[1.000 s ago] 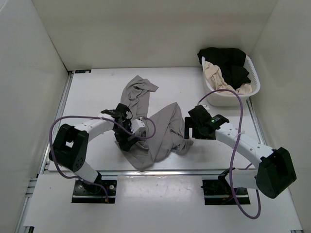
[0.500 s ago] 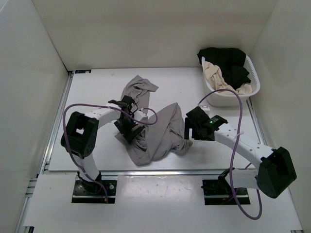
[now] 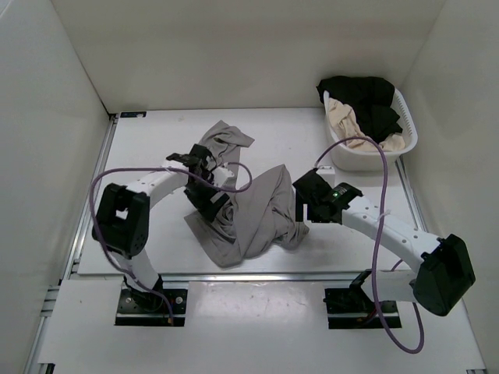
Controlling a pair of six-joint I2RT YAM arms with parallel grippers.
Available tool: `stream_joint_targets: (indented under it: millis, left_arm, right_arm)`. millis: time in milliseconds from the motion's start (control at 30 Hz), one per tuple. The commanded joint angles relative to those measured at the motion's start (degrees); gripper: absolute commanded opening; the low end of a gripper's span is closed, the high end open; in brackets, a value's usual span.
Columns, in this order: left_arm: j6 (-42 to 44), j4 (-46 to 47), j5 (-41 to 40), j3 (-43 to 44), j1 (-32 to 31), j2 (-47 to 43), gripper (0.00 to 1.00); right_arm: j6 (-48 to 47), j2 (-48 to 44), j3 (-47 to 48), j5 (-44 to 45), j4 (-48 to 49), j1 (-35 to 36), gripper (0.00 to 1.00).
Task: Fold and stack the trousers
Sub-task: Flatten the trousers out
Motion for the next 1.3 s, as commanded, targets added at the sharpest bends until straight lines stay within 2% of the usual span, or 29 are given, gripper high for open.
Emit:
stream_joint_targets:
  millis: [0,33,67,133,167,233,300,333,367,400,467,600,667,733,767,867,1000,1267]
  left_arm:
    - [3.9,9.6,-6.6,10.1,-2.3,-19.7,1.00]
    - [9.0,11.7,-5.8,12.5,-2.3,-23.0,1.00]
    - [10.8,13.0,-4.8,19.7,-2.3,-26.0,1.00]
    - [9.3,11.7,-5.7,30.5,-2.3,-24.5,1.00]
    - [8.7,10.3,-5.8,41.2,-2.3,-22.4,1.00]
    - [7.3,9.4,-4.7,48.0,-2.3,-22.4,1.00]
    - [9.4,9.4,1.0,51.4,-2.3,-25.7,1.00]
    - [15.2,9.4,6.3,50.2,-2.3,-28.2,1.00]
    - [15.3,14.2,6.4,42.5,-2.3,-31.0,1.00]
    - [15.3,15.6,7.0,38.8,-2.3,-35.8,1.00]
    - [13.0,15.6,8.2,29.7,-2.3,-39.2,1.00]
    - [13.0,14.2,15.4,20.6,-2.3,-44.2,1.00]
    - [18.1,11.8,20.3,19.0,-2.3,-44.9,1.00]
    - [19.1,11.7,22.2,17.2,-2.3,-46.6,1.00]
    - [23.2,11.1,24.0,16.6,-2.3,-47.1,1.00]
    - [30.6,11.1,23.2,14.2,-2.3,-49.0,1.00]
    - [32.4,11.1,18.8,13.7,-2.3,-48.3,1.00]
    - [35.9,11.1,22.6,9.6,-2.3,-52.6,1.00]
  right_arm:
    - [1.1,0.1,5.7,8.8,-4.4,2.5,0.97]
    - [0.3,0.1,6.4,10.0,-4.5,3.4,0.97]
    - [-0.3,0.1,6.9,11.8,-5.1,3.4,0.97]
    - [-1.4,0.7,7.7,13.6,-5.8,4.7,0.97]
    - [-2.2,0.7,8.5,14.5,-6.6,4.7,0.97]
    - [-2.8,1.3,9.3,16.7,-7.3,5.4,0.97]
    - [-3.5,1.8,10.2,17.9,-7.8,6.0,0.97]
    - [-4.2,1.8,10.9,18.4,-7.8,6.1,0.97]
    - [-4.2,1.8,11.7,19.7,-7.8,6.6,0.97]
    - [-4.2,1.8,11.7,20.4,-8.4,6.6,0.97]
    - [-4.2,1.8,13.1,20.9,-8.4,6.6,0.97]
    - [-2.6,1.8,13.1,21.0,-8.4,6.6,0.97]
    - [-2.0,1.8,13.1,20.1,-8.9,6.6,0.97]
    - [-0.5,2.4,13.1,20.1,-10.9,6.6,0.97]
    - [0.0,2.4,13.6,20.1,-10.9,6.6,0.97]
    - [1.4,2.4,13.7,20.1,-12.4,6.6,0.97]
    - [2.4,2.4,13.7,20.1,-12.9,6.6,0.97]
    - [4.3,2.4,14.2,20.6,-15.7,7.1,0.97]
